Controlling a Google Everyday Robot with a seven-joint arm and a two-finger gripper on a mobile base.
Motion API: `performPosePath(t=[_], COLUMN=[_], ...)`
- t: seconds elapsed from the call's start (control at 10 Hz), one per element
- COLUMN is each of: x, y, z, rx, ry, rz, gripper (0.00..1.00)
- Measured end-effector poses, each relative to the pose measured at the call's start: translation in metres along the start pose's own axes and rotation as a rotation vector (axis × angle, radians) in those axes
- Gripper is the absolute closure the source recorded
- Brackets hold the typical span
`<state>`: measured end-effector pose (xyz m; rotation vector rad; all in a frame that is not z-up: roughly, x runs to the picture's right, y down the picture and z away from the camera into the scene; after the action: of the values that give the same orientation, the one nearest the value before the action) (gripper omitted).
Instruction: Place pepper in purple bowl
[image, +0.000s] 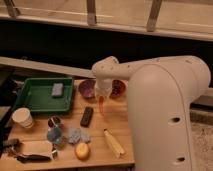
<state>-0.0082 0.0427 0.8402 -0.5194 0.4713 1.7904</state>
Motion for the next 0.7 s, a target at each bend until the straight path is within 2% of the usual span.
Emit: performPosePath(t=[0.1,0.2,0.3,0.7], x=[-0.013,-0.030,-0.039,-0.041], y=[0.011,0.033,0.049,0.049], z=[-0.017,-0.037,-0.047,-0.048], rx=[-0.023,-0.056,-0.074,-0.074], ry=[-0.045,-0.098,-0.124,-0.130], rz=[-0.007,-0.023,-0.035,-0.037], gripper=[1.00,1.00,1.00,1.00])
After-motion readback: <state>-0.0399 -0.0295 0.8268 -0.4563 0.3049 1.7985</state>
